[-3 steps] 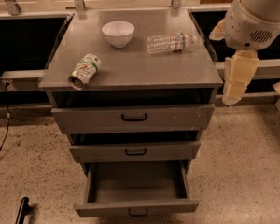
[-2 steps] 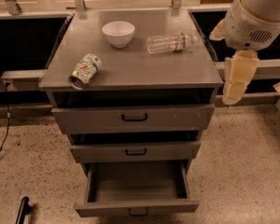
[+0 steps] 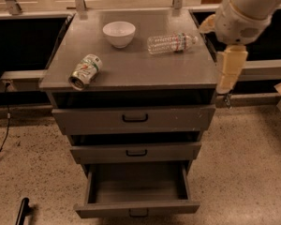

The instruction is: Place water bottle into bottom drawer

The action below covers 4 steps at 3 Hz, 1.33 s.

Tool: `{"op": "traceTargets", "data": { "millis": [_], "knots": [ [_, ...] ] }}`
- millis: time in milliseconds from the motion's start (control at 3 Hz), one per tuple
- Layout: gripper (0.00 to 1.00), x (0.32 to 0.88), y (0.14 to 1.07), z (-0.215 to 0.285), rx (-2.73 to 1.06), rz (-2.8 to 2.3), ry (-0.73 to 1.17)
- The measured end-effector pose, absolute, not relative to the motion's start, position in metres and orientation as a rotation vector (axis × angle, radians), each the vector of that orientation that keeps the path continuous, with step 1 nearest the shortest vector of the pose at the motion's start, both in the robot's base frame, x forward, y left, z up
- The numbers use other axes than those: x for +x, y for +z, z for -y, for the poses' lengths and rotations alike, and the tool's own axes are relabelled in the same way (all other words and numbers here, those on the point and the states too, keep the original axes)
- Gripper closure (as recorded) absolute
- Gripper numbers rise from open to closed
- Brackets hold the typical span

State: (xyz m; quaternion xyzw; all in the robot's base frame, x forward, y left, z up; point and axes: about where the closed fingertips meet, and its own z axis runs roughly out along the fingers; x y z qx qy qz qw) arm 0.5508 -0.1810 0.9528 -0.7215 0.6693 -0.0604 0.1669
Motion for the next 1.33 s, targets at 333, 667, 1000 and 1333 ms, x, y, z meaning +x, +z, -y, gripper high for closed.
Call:
{"op": "traceTargets", "data": {
  "millis": [333,667,1000,1333],
  "knots": [
    [0.00,0.601,0.952,0.172,-2.123,-1.810,-0.216],
    [0.00,0.647,0.947,0.166,-2.176,-1.761,-0.216],
    [0.00,0.689,0.935,0.157,-2.198,-1.735,-0.199],
    [0.00,0.729,0.918,0.150,-2.170,-1.730,-0.184]
  ]
}}
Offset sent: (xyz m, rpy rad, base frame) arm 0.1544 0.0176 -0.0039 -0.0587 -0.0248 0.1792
